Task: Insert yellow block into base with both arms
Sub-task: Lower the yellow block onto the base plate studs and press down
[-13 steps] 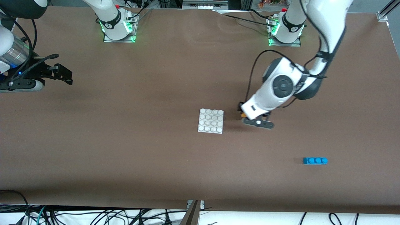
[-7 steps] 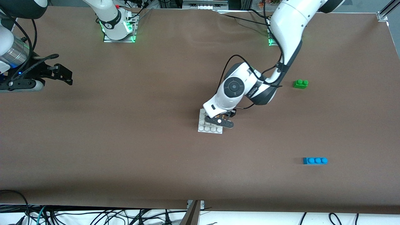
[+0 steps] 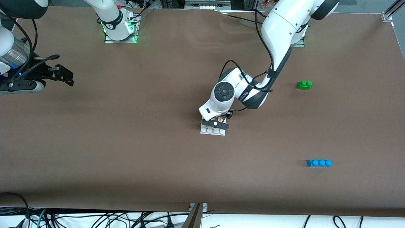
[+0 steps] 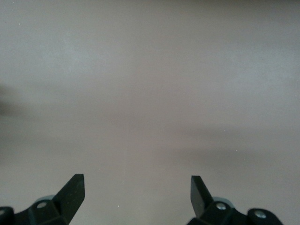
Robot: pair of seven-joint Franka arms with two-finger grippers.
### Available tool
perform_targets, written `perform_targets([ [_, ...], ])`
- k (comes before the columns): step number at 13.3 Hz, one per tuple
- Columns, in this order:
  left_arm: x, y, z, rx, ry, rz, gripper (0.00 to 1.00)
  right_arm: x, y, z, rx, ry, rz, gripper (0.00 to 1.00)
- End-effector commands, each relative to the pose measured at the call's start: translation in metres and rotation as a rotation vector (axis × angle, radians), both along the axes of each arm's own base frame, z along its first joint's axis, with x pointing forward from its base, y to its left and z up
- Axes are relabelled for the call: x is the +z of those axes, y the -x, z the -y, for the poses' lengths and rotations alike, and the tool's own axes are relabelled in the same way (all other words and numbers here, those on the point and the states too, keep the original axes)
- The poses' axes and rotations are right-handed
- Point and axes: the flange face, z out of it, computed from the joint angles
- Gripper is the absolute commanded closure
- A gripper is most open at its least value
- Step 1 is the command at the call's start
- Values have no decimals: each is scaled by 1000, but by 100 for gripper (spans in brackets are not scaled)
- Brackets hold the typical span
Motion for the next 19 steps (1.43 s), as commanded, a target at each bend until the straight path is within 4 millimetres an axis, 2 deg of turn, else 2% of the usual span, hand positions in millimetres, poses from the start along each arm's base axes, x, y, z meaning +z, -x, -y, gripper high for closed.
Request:
perform_targets([
  [1, -8, -6, 7, 0, -3, 20, 100, 5, -2, 0, -3, 1, 1, 0],
  [4, -20, -4, 7, -47, -51, 44, 100, 4, -2, 1, -4, 1, 1, 0],
  [5, -23, 1, 13, -57, -52, 41, 100, 5, -2, 1, -4, 1, 2, 0],
  [8, -23, 5, 18, -71, -54, 44, 100, 4, -2, 0, -3, 1, 1, 0],
  [10, -34, 7, 16, -73, -60, 34, 100, 4, -2, 1, -3, 1, 1, 0],
  [14, -34, -2, 15, -64, -26, 82, 100, 5, -3, 1, -4, 1, 2, 0],
  [19, -44, 0, 14, -113, -80, 121, 100, 5, -2, -1, -1, 1, 1, 0],
])
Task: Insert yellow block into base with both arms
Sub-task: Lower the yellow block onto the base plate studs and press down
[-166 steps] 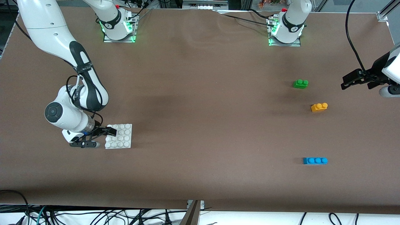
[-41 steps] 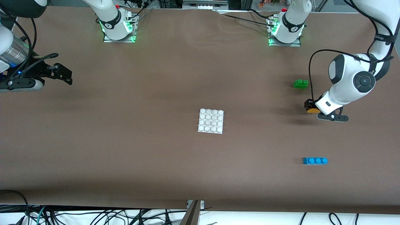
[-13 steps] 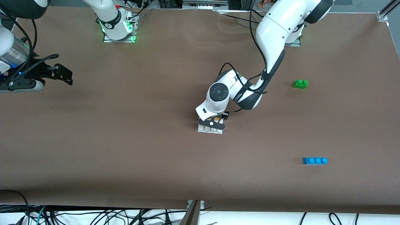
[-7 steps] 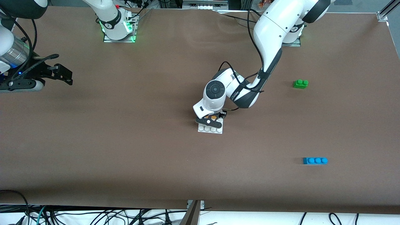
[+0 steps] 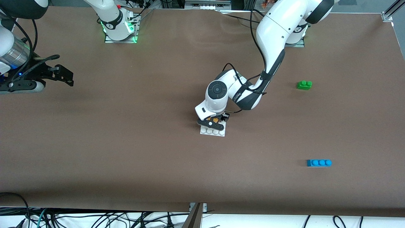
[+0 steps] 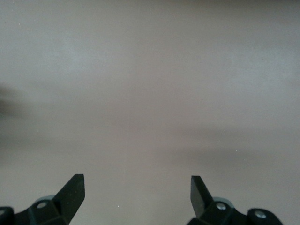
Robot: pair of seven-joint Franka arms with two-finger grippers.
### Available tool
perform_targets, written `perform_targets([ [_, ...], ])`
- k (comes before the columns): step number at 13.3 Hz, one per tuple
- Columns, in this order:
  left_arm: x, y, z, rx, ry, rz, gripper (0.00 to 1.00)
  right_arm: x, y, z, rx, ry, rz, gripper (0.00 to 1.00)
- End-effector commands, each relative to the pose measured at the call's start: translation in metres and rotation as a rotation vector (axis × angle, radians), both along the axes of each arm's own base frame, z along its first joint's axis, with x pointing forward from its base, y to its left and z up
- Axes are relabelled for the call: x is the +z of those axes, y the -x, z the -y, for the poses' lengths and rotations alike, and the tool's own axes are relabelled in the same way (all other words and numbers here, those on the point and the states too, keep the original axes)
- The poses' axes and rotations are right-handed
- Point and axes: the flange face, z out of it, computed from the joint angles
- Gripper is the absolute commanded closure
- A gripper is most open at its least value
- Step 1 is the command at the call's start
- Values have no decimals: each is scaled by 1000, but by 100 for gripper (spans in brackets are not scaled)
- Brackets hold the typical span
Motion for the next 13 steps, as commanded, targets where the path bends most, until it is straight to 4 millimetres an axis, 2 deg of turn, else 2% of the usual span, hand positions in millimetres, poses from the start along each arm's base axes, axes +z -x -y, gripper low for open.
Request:
perform_targets([
  [1, -26, -3, 3, -15, -24, 35, 100, 5, -2, -1, -2, 0, 1, 0],
  [2, -26, -3, 3, -14, -24, 34, 100, 5, -2, -1, -2, 0, -1, 0],
  [4, -26, -2, 3, -12, -22, 33, 86, 5, -2, -1, -2, 0, -1, 0],
  [5, -25, -3, 3, -9, -21, 34, 61, 5, -2, -1, -2, 0, -1, 0],
  [7, -22, -4, 3, -19, -25, 42, 0, 5, -2, -1, -2, 0, -1, 0],
  [13, -8, -8, 2, -16, -20, 53, 0, 5, -1, -1, -2, 0, -2, 0],
])
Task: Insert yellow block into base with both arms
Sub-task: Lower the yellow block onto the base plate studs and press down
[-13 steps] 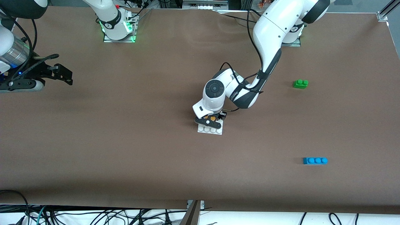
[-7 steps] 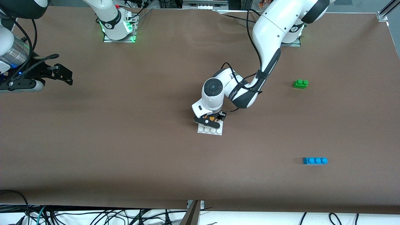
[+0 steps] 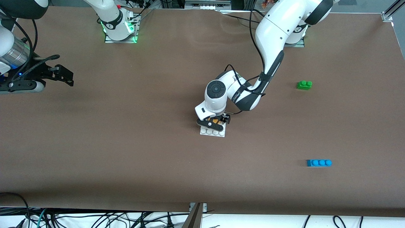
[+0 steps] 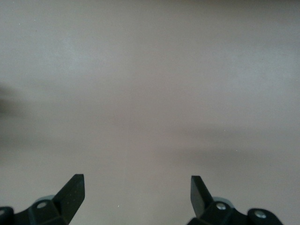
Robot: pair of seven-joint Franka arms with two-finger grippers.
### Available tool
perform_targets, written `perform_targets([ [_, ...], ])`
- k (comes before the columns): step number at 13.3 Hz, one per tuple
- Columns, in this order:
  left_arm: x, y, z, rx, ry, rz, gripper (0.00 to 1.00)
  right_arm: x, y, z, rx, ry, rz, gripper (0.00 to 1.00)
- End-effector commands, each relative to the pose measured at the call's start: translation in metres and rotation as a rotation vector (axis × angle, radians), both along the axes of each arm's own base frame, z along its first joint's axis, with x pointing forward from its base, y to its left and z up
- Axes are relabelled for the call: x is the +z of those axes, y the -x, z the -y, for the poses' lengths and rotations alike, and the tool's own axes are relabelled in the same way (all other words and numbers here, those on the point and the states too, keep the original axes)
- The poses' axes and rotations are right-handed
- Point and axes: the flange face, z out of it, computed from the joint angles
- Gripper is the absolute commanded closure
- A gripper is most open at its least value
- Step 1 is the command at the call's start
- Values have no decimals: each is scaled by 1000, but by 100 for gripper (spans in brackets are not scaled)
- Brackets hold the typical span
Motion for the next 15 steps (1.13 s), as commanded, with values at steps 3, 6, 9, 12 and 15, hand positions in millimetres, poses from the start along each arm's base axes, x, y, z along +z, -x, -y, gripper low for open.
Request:
perform_targets([
  [3, 14, -15, -3, 12, 2, 43, 0, 5, -1, -1, -2, 0, -4, 0],
  [6, 15, -13, 0, 14, 2, 30, 0, 5, -1, -1, -2, 0, -2, 0],
  [9, 15, -13, -1, 16, 2, 27, 0, 5, -1, -1, -2, 0, -2, 0],
  [12, 34, -25, -5, 78, 56, 8, 0, 5, -2, -1, -2, 0, -1, 0],
  [15, 72, -37, -12, 106, 1, -57, 0, 5, -2, -1, -2, 0, 1, 0],
])
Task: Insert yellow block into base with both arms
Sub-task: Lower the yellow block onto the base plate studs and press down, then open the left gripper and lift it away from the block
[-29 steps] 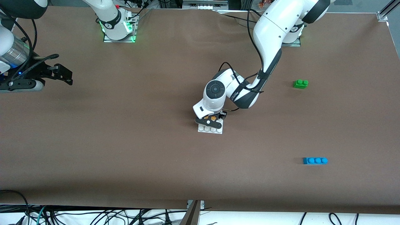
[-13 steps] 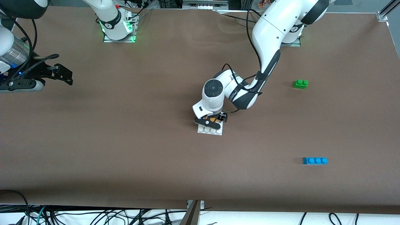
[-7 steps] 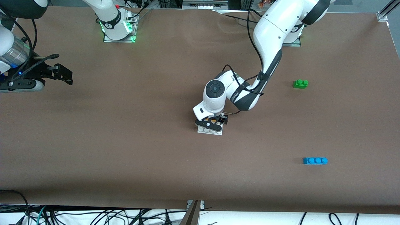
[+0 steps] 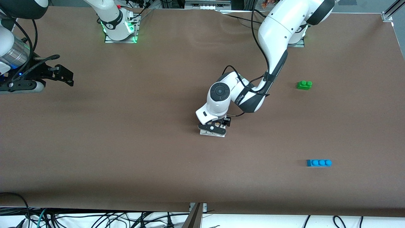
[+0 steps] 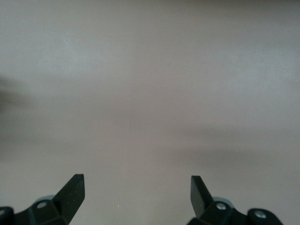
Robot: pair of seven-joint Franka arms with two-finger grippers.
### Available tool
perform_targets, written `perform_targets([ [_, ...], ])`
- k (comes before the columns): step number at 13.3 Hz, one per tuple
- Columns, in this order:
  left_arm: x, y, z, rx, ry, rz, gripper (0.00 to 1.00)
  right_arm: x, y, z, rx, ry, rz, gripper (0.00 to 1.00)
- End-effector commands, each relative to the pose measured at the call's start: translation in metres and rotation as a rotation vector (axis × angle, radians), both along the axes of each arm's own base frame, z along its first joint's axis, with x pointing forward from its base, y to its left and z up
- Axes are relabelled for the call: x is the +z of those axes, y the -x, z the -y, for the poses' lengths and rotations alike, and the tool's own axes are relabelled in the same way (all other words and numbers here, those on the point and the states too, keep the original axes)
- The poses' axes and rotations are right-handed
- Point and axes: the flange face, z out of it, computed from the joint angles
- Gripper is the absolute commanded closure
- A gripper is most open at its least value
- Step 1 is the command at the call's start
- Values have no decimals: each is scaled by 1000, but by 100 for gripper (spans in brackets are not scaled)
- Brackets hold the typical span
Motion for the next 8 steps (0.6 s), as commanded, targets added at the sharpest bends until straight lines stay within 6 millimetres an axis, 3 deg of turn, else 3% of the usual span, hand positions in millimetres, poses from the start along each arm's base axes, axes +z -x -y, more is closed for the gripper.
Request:
perform_targets([
  [1, 34, -9, -11, 32, -42, -63, 0, 6, -2, -1, -2, -2, 4, 0],
  [3, 52, -16, -27, 48, -60, -76, 0, 5, -2, -1, -3, -8, 0, 0],
  [8, 54, -10, -41, 14, -123, -154, 0, 6, -2, -2, -3, -10, 1, 0],
])
